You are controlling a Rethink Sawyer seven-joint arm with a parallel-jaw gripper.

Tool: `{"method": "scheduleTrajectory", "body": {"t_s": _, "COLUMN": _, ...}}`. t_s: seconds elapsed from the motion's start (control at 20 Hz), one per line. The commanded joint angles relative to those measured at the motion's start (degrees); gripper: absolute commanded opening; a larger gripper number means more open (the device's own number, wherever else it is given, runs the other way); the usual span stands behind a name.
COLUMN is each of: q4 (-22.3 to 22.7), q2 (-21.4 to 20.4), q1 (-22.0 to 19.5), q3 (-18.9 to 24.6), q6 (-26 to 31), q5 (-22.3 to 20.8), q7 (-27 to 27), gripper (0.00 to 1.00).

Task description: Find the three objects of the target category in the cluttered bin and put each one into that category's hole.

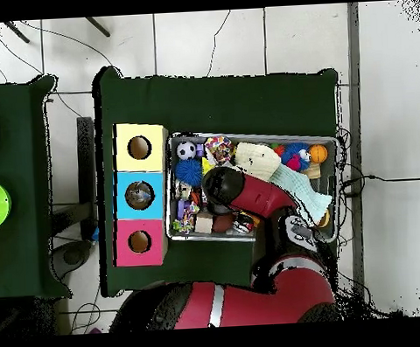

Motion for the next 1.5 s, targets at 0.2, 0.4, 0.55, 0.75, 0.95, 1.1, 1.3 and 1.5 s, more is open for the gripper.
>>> {"method": "scheduleTrajectory", "body": {"t_s": 0.2, "q4": 3.8, "q2": 6.3, "q1": -1.2, "q3": -0.5, "q6": 0.4, "q5": -3.6, "q7": 8.6, "gripper": 0.00}}
{"method": "scheduleTrajectory", "body": {"t_s": 0.4, "q4": 3.5, "q2": 6.4, "q1": -1.1, "q3": -0.6, "q6": 0.5, "q5": -3.6, "q7": 8.7, "gripper": 0.00}}
{"method": "scheduleTrajectory", "body": {"t_s": 0.55, "q4": 3.0, "q2": 6.8, "q1": -1.1, "q3": -0.4, "q6": 0.5, "q5": -3.5, "q7": 8.5, "gripper": 0.00}}
{"method": "scheduleTrajectory", "body": {"t_s": 0.75, "q4": 2.5, "q2": 7.1, "q1": -1.0, "q3": -0.4, "q6": 0.5, "q5": -3.3, "q7": 8.7, "gripper": 0.00}}
{"method": "scheduleTrajectory", "body": {"t_s": 0.95, "q4": 1.8, "q2": 7.2, "q1": -1.0, "q3": -0.4, "q6": 0.8, "q5": -3.5, "q7": 8.5, "gripper": 0.00}}
{"method": "scheduleTrajectory", "body": {"t_s": 1.1, "q4": 1.8, "q2": 7.2, "q1": -1.0, "q3": -0.6, "q6": 0.6, "q5": -3.5, "q7": 8.6, "gripper": 0.00}}
{"method": "scheduleTrajectory", "body": {"t_s": 1.3, "q4": 1.9, "q2": 7.3, "q1": -1.2, "q3": -0.4, "q6": 0.5, "q5": -3.5, "q7": 8.3, "gripper": 0.00}}
{"method": "scheduleTrajectory", "body": {"t_s": 1.5, "q4": 1.6, "q2": 7.6, "q1": -1.4, "q3": -0.2, "q6": -0.1, "q5": -3.5, "q7": 8.2, "gripper": 0.00}}
